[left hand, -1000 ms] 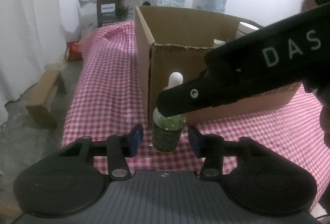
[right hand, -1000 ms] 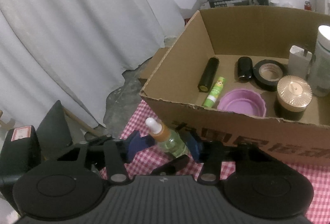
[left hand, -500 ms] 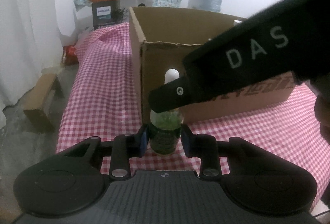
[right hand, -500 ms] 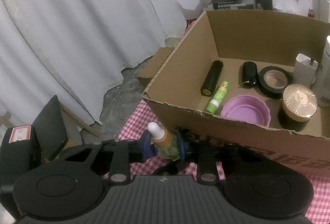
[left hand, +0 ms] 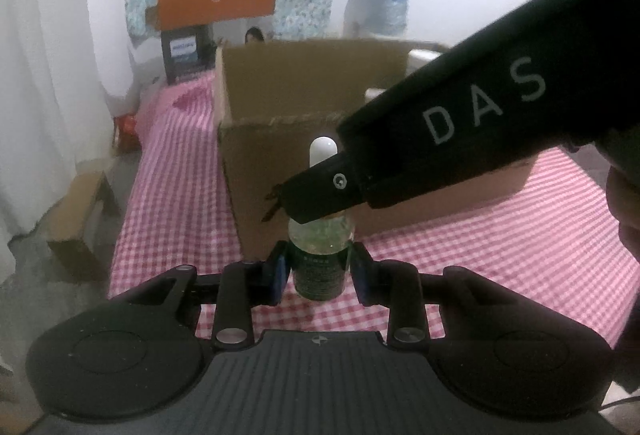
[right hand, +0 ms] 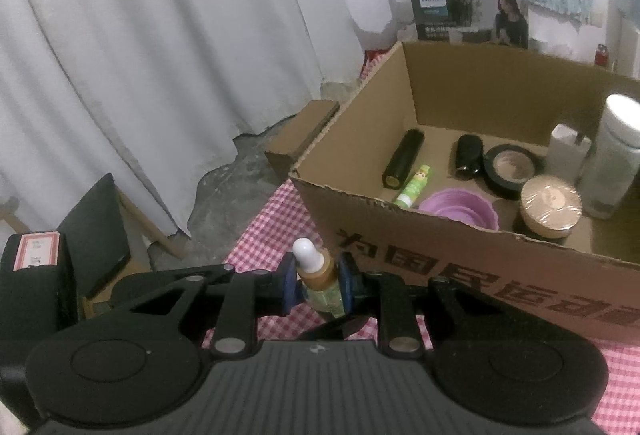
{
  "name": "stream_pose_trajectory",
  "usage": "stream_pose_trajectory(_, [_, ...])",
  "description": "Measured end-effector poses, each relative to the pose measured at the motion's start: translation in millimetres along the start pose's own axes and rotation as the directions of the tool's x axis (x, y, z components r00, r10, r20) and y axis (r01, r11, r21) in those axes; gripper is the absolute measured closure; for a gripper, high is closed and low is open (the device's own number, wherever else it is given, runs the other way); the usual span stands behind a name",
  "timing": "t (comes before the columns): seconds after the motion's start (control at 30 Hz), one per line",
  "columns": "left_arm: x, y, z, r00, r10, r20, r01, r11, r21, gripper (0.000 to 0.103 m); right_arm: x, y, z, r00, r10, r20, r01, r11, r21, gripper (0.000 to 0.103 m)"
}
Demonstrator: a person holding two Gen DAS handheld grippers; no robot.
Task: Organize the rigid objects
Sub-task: 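Grasp the green dropper bottle with the right gripper and lift it, then lower the dropper bottle into the box and open the right gripper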
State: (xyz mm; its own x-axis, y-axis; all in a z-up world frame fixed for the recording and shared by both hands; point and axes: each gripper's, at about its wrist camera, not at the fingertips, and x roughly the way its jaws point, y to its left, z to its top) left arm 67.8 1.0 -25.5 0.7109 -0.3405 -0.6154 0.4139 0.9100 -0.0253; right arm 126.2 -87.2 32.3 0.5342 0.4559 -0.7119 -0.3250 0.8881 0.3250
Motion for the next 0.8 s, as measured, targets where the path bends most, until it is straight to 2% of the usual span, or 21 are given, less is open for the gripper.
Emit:
stream_pose_trajectory(0.23, [-38.7,-23.2,34.3,0.997,-0.009,0.073,0.005,0.998,0.055,0.072,-57.6,5.4,8.0,0.995,0.024,0.096,-0.020,0.999,-0.036,0.079])
stream_pose_trajectory(0.4, [-50.5,-40.1,70.3,0.992,-0.049,0.116,0.037,0.994,0.098,0.072,-102.0,-3.4,26.5,0.984,0.031,0.174,-0.021,0.998,-0.056,0.079])
stream_pose_trajectory(0.63, [-18.3,-63.3,115.7,0.985,-0.143,0.093,0.129,0.981,0.142,0.072,-131.2,-45.9,56.5,0.981,-0.005,0.194,0.009,1.000,-0.017,0.079])
stream_pose_trajectory(0.8, [26.9,-79.5,134.6,0.981,-0.194,0.017,0.189,0.970,0.153,0.072,-126.5,-95.2,71.2,0.986,-0.033,0.160,0.023,0.998,0.065,0.078])
